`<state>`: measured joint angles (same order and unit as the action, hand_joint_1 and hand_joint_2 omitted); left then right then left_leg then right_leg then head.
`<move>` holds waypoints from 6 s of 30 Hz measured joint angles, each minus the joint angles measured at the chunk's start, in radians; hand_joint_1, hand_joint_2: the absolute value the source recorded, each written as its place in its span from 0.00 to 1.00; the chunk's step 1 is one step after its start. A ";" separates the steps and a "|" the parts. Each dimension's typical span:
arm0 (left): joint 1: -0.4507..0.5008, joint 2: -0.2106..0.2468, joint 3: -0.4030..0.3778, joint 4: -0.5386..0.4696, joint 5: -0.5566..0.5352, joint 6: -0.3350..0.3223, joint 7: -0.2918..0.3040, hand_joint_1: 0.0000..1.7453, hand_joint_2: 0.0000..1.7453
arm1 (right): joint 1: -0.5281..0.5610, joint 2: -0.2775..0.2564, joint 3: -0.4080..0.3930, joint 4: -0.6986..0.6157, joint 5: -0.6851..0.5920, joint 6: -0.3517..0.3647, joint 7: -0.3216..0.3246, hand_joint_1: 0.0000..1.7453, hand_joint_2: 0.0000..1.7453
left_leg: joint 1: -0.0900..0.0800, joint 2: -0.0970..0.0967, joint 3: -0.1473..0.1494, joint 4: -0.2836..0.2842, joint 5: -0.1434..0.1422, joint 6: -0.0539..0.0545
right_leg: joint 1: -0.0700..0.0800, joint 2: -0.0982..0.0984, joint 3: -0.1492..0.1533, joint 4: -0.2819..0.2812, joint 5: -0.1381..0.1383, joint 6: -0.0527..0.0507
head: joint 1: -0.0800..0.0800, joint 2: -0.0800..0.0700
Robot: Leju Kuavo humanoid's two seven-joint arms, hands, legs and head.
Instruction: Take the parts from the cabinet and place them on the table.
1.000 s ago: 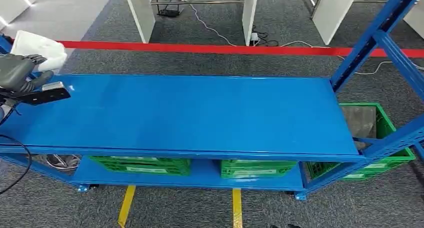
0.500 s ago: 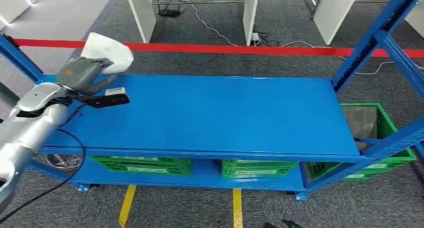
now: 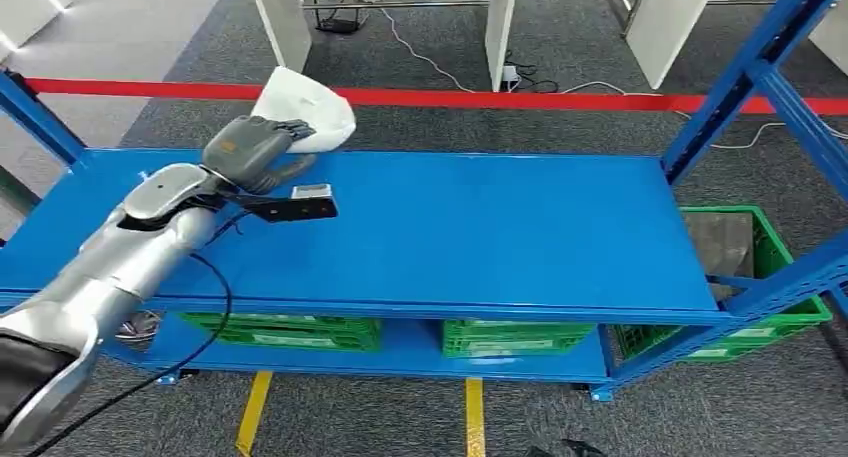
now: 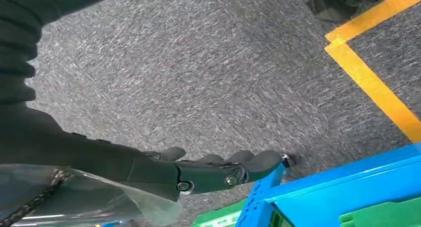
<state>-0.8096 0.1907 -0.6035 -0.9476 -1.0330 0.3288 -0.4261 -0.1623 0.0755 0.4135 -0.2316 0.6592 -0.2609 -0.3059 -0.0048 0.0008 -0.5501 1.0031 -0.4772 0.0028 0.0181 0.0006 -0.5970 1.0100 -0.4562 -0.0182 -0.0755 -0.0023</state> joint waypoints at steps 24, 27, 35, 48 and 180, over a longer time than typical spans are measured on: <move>0.001 -0.137 -0.109 -0.028 0.007 -0.047 -0.008 1.00 1.00 | -0.011 0.017 0.000 -0.012 0.019 -0.017 -0.041 0.00 1.00 | 0.000 0.001 0.000 0.000 0.000 0.000 | -0.001 0.000 0.000 0.000 0.000 0.000 | 0.000 0.000; 0.008 -0.144 -0.128 -0.047 0.009 -0.053 -0.008 1.00 1.00 | -0.012 0.019 0.000 -0.013 0.023 -0.017 -0.044 0.00 1.00 | 0.000 0.001 0.000 0.000 0.000 0.001 | -0.001 0.000 0.000 0.000 0.000 0.000 | 0.000 0.000; 0.025 -0.162 -0.169 -0.073 0.023 -0.064 -0.009 1.00 1.00 | -0.016 0.023 0.000 -0.016 0.029 -0.027 -0.069 0.00 1.00 | 0.000 0.001 0.000 0.000 0.000 0.000 | 0.000 0.000 0.000 0.000 0.000 0.000 | 0.000 0.000; 0.032 -0.164 -0.192 -0.073 0.037 -0.060 -0.016 1.00 1.00 | -0.018 0.023 0.000 -0.019 0.035 -0.030 -0.069 0.00 1.00 | 0.000 0.001 0.000 0.000 0.000 0.001 | -0.001 0.000 0.000 0.000 0.000 0.000 | 0.000 0.000; 0.045 -0.153 -0.213 -0.066 0.026 -0.018 -0.015 1.00 1.00 | -0.039 0.031 -0.026 -0.028 0.058 -0.015 -0.069 0.00 1.00 | 0.013 -0.002 -0.024 -0.001 0.018 0.032 | -0.034 -0.003 -0.124 0.202 -0.097 0.067 | -0.003 0.000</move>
<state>-0.7649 0.0378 -0.8167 -1.0140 -1.0075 0.3113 -0.4414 -0.2012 0.1068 0.3876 -0.2598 0.7172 -0.2762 -0.3750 0.0079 -0.0012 -0.5740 1.0016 -0.4595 0.0343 -0.0158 -0.0022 -0.7205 1.2118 -0.5530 0.0485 -0.0782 -0.0023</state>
